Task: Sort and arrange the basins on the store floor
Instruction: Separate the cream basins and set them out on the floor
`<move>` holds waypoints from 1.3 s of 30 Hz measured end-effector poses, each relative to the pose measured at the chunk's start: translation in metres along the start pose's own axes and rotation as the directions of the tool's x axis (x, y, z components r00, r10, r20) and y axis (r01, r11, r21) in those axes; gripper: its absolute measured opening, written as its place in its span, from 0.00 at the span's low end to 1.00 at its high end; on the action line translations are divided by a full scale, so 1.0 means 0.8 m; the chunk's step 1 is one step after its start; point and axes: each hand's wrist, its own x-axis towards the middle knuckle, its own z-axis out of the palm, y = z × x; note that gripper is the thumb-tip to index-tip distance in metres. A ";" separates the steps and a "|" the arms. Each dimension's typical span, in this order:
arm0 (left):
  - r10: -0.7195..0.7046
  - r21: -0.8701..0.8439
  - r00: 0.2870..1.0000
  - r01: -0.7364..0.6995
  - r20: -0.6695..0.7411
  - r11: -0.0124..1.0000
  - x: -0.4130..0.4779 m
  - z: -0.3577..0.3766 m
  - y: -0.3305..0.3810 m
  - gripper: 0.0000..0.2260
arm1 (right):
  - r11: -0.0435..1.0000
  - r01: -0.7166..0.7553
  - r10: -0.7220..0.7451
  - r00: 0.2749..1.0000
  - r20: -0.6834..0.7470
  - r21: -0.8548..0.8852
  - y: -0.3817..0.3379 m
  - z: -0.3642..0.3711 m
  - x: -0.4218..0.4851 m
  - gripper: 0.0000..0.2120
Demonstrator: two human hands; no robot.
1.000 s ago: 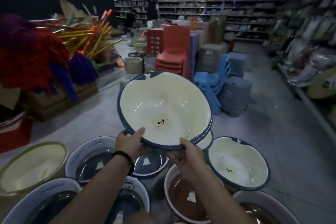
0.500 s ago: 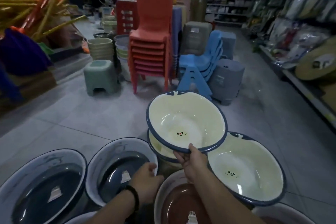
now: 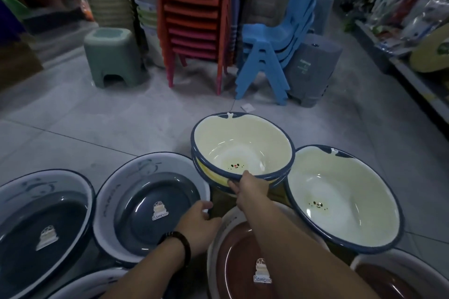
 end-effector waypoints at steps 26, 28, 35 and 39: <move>0.243 0.564 0.901 -0.418 0.359 0.712 -0.096 0.144 0.112 0.06 | 0.888 -0.034 0.036 0.999 0.004 0.458 -0.026 -0.351 0.052 0.19; 0.281 0.551 0.895 -0.436 0.346 0.711 -0.107 0.149 0.111 0.05 | 0.897 -0.063 0.059 0.998 0.022 0.438 -0.029 -0.347 0.053 0.22; 0.283 0.536 0.922 -0.384 0.264 0.751 -0.119 0.114 0.086 0.03 | 0.947 0.108 -0.015 0.956 -0.294 0.302 -0.099 -0.324 0.045 0.19; 0.287 0.498 0.940 -0.342 0.187 0.797 -0.119 0.095 0.079 0.03 | 0.958 0.286 -0.260 0.846 -0.464 -0.016 -0.130 -0.318 0.030 0.22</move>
